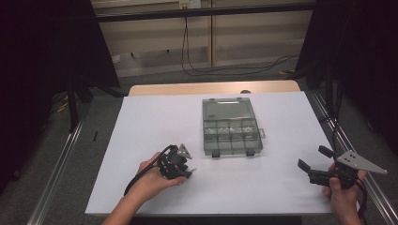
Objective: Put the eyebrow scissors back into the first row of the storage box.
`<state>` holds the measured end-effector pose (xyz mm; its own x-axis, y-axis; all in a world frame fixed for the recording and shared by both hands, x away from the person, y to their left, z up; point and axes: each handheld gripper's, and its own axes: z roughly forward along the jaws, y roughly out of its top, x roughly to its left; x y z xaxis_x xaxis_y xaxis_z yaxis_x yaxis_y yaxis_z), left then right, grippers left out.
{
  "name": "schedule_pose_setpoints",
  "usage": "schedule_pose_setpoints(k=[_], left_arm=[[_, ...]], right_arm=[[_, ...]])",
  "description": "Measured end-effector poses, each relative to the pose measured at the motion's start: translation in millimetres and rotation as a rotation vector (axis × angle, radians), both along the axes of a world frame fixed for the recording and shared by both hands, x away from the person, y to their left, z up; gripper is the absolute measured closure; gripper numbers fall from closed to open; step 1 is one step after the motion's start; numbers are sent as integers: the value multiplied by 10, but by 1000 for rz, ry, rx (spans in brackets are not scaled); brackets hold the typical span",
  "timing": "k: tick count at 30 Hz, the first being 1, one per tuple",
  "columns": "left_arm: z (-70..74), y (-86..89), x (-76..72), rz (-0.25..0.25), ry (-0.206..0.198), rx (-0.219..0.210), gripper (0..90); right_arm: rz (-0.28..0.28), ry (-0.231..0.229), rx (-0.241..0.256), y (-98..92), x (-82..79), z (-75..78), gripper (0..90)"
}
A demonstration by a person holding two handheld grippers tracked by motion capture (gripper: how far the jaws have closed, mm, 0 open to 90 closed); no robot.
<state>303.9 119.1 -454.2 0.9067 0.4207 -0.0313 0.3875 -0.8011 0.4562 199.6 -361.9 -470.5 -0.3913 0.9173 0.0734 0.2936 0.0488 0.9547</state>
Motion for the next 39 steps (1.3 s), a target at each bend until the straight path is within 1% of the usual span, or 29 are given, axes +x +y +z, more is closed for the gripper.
schedule_pose_setpoints(k=[2, 3, 6, 7, 8, 9, 10, 11, 12, 15, 16, 17, 18, 20, 21, 22, 23, 24, 27, 28, 30, 32, 33, 34, 35, 36, 37, 38, 39], left_arm=[[0, 8, 17, -3, 10, -2, 688], [5, 8, 27, -3, 21, 9, 692], [14, -23, 40, 3, 23, 29, 717], [14, -42, 35, 28, 44, 24, 742], [14, -55, 41, 33, 50, 25, 808], [21, -58, 55, 18, 54, 35, 808], [16, -71, 58, 28, 64, 29, 837], [28, -73, 71, 25, 73, 43, 850], [24, -74, 79, 32, 80, 34, 853], [44, -81, 102, 36, 96, 51, 855], [40, -93, 106, 46, 103, 46, 856], [53, -101, 117, 36, 110, 67, 856], [50, -112, 116, 48, 114, 62, 855], [60, -129, 124, 40, 103, 85, 856], [59, -146, 110, 48, 105, 81, 856], [63, -155, 103, 34, 106, 88, 856], [63, -155, 103, 34, 106, 88, 856], [66, -162, 91, 25, 125, 86, 856], [69, -169, 79, 16, 111, 96, 856], [71, -180, 56, 28, 104, 98, 855], [72, -183, 51, 21, 106, 100, 856], [76, -186, 44, 19, 97, 101, 856], [84, -184, 47, 17, 104, 105, 856], [91, -176, 53, 9, 108, 95, 857], [122, -160, 57, 18, 126, 60, 873], [140, -161, 55, 23, 113, 82, 900], [129, -166, 48, 30, 83, 102, 900], [124, -155, 66, 16, 85, 109, 900], [124, -155, 66, 16, 85, 109, 900]], right_arm=[[0, 1, 0, 1, -1, 0, 28], [1, 1, -1, 1, -1, -1, 28], [1, 5, -2, 6, 0, -1, 29], [-1, 4, -5, 6, 3, -2, 29], [-2, 9, -3, 11, 1, -1, 30], [-2, 9, -3, 11, 1, -1, 30], [0, 7, -5, 10, 3, -2, 31], [-1, 6, -7, 13, 5, -3, 32], [-1, 3, -15, 15, 8, -5, 32], [-3, 4, -16, 16, 7, -5, 33], [-2, 3, -15, 16, 7, -5, 33], [-2, 4, -12, 13, 6, -4, 33], [-2, 6, -8, 13, 4, -3, 33], [-2, 7, -6, 12, 5, -3, 33], [-2, 7, -7, 12, 5, -4, 33], [-2, 5, -10, 14, 7, -5, 33], [-2, 5, -10, 14, 7, -5, 33], [-2, 4, -11, 14, 8, -6, 33], [-8, 3, -13, 17, 2, -5, 34], [-9, 3, -12, 16, 3, -5, 34], [-10, 3, -12, 16, 3, -5, 34], [-10, 4, -11, 16, 2, -4, 34], [-10, 3, -12, 17, 3, -5, 34], [-11, 6, -13, 18, 1, -5, 34], [-10, 2, -14, 16, 4, -6, 34], [-11, 3, -13, 17, 4, -6, 34], [-10, 3, -12, 17, 3, -5, 34], [-10, 1, -11, 15, 4, -6, 35], [-10, 1, -11, 15, 4, -6, 35]])
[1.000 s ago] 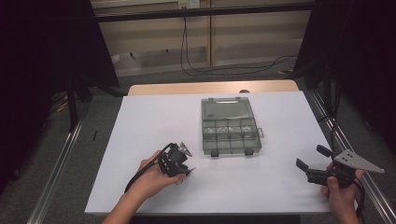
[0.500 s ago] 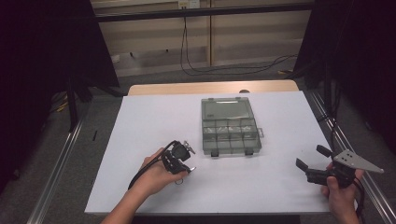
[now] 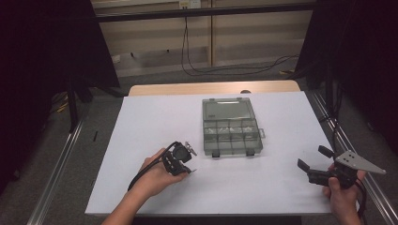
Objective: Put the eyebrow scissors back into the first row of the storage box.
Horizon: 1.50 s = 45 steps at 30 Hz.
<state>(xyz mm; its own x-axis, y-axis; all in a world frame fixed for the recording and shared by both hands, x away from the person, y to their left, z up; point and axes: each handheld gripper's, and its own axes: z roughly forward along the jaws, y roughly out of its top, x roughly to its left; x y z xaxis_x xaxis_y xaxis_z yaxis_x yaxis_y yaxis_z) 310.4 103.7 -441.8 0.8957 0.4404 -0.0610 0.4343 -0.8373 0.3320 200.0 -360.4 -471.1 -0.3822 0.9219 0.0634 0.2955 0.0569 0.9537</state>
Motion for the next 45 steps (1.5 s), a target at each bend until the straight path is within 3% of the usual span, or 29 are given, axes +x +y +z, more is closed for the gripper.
schedule_pose_setpoints(k=[4, 7, 10, 15, 20, 30, 45], left_arm=[[-27, 30, 24, 22, 23, -35, 896], [-32, 47, 42, 30, 43, -37, 891], [-58, 47, 36, 32, 24, -46, 887], [-64, 41, 37, 30, 42, -30, 891], [-60, 48, 36, 44, 23, -47, 894], [99, 68, 90, 36, 32, -80, 895], [356, -35, 244, 33, -1, -122, 895]], right_arm=[[1, 3, -1, 3, -2, 0, 35], [0, 5, -1, 4, -2, 0, 35], [-1, 3, -2, 3, -1, 0, 35], [-1, 3, -3, 4, -1, 0, 35], [-2, 4, -3, 4, -1, 0, 36], [0, 3, -5, 3, 1, -1, 37], [6, -3, -7, 9, -8, 3, 24]])
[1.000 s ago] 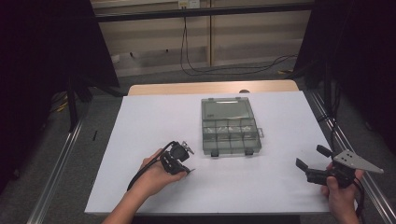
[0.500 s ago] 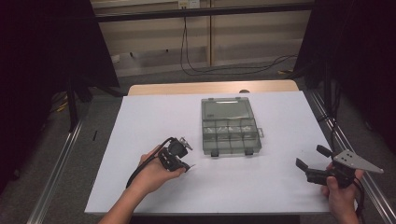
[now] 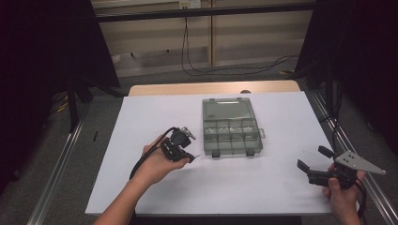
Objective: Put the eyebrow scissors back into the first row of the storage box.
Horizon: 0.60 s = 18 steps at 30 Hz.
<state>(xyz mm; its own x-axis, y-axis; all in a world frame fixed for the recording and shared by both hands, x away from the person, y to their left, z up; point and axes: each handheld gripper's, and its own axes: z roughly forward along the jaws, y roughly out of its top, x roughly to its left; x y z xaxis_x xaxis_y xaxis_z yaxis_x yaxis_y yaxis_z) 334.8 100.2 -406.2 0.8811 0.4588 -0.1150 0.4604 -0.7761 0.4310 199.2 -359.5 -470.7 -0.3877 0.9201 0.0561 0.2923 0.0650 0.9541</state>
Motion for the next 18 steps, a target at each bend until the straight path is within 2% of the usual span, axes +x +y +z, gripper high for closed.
schedule_pose_setpoints(k=[4, 9, 18], left_arm=[[75, -40, 62, -10, -15, -10, 895], [112, -103, 132, -6, -7, -34, 895], [127, -239, 232, -23, -24, -26, 894]], right_arm=[[7, 0, -1, 8, -6, 2, 22], [5, -3, -4, 3, -5, 2, 22], [5, -4, -1, 2, -3, 0, 23]])
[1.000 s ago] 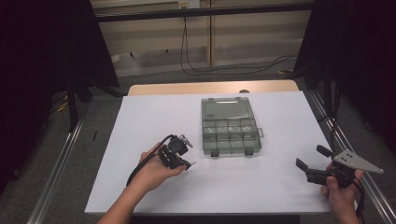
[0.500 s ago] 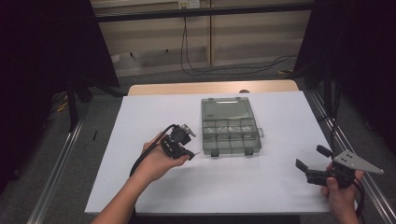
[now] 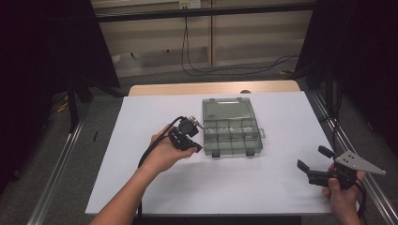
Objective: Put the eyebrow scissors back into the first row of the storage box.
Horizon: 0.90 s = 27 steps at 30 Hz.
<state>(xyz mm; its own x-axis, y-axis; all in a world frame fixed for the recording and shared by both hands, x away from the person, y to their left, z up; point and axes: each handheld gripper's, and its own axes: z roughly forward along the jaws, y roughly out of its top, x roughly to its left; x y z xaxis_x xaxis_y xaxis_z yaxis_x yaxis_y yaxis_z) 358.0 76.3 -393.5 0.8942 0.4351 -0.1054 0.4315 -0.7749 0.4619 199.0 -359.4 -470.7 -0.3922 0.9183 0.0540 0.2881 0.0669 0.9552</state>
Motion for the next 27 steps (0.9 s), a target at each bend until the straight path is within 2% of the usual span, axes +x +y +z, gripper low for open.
schedule_pose_setpoints(k=[4, 10, 18, 19, 20, 22, 24, 27], left_arm=[[13, -59, 51, -12, -7, 10, 894], [42, -122, 147, -12, -12, -18, 894], [81, -210, 234, -5, -17, -28, 894], [85, -219, 250, -16, -30, -19, 894], [88, -238, 261, -17, -19, -17, 894], [88, -267, 283, -16, -29, -15, 894], [85, -288, 298, -8, -21, -25, 894], [86, -324, 335, -7, -33, -32, 894]], right_arm=[[0, 0, 0, 0, 1, 0, 23], [-3, 1, 3, 1, 2, 0, 23], [-1, 0, 4, -1, 2, -1, 23], [-2, 0, 5, 0, 0, 0, 24], [-1, -1, 4, -1, 1, -1, 24], [-1, -3, 3, -4, 1, -1, 23], [0, -3, 3, -6, 2, -1, 24], [-1, -1, 5, -3, 3, -1, 26]])
